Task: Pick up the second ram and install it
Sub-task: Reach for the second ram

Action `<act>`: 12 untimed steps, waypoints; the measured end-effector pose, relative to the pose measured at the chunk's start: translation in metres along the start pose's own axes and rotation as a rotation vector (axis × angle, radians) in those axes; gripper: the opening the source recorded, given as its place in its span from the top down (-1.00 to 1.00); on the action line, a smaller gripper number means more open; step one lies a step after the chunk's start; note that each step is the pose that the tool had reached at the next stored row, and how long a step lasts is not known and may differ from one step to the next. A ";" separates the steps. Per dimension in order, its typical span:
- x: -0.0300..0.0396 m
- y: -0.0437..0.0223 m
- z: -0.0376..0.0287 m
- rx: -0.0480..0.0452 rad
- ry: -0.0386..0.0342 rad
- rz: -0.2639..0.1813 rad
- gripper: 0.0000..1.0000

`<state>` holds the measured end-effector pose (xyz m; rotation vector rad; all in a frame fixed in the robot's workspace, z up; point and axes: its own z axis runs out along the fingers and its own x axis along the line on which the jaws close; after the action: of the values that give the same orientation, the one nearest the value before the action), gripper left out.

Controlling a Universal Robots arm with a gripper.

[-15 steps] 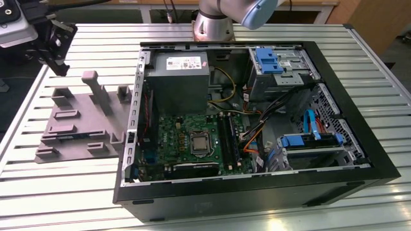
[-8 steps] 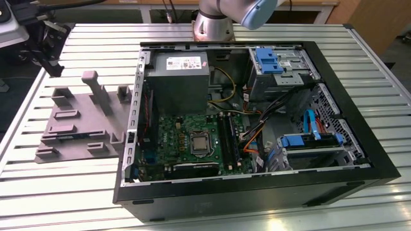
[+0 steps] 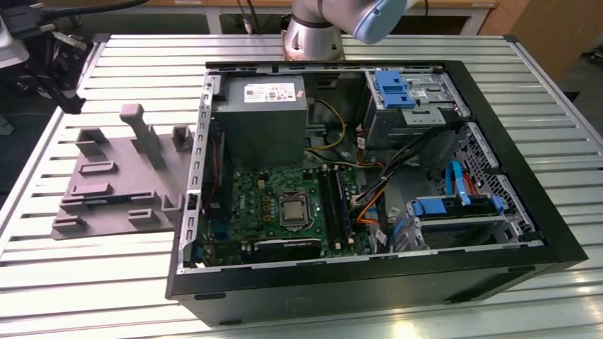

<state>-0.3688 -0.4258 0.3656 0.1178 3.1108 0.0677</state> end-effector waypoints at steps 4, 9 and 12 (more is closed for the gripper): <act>0.0065 -0.0008 0.0008 0.0001 -0.0002 0.000 0.79; 0.0152 -0.0019 0.0017 0.0000 -0.0009 0.000 0.79; 0.0179 -0.0024 0.0025 -0.0002 -0.0010 0.000 0.79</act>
<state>-0.3867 -0.4268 0.3625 0.1177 3.1098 0.0679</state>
